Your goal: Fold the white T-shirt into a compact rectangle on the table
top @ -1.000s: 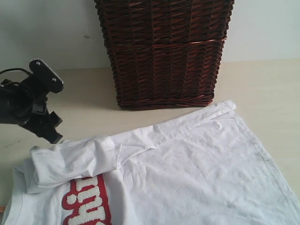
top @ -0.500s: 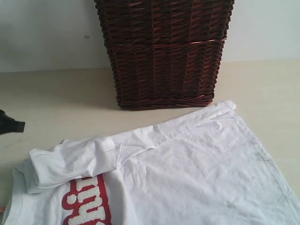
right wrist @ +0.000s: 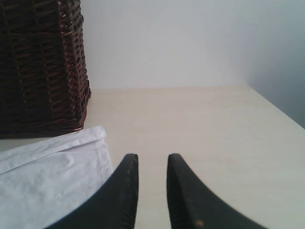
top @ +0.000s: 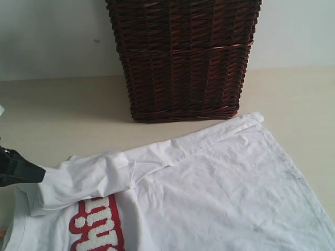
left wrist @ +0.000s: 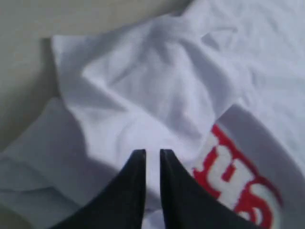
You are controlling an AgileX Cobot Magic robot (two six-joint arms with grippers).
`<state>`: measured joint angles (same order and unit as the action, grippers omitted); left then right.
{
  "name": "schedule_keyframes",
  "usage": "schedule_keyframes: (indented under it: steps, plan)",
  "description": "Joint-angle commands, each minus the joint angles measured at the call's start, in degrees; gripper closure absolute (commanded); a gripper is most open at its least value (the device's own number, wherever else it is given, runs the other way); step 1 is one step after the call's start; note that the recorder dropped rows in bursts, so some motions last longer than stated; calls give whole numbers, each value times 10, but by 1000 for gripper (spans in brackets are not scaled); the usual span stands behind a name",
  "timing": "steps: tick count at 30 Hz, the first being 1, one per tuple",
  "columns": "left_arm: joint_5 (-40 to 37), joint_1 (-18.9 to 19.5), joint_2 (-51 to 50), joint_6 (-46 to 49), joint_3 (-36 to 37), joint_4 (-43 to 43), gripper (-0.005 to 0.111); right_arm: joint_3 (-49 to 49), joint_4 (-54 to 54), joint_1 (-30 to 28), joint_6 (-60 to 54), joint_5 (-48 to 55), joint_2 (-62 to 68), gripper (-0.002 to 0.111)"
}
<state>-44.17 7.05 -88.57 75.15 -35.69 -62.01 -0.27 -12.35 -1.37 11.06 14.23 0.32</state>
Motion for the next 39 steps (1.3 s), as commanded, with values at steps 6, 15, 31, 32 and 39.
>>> schedule_keyframes:
  steps: [6, 15, 31, 32, 39]
  plan:
    - [56, 3, 0, -6, 1, -54, 37, 3, 1, 1, -4, -3, -3, 85]
    - [82, 3, -9, 6, 1, -121, 38, 3, 1, 1, -4, -3, -3, 85]
    - [115, -72, -54, 40, 1, -138, 67, 3, 1, 1, -4, -3, -3, 85]
    - [117, -72, -54, 40, 1, -138, 76, 3, 1, 1, -4, -3, -3, 85]
    - [135, -73, -52, 42, -6, -140, 106, 3, 1, 1, -4, -3, -3, 85]
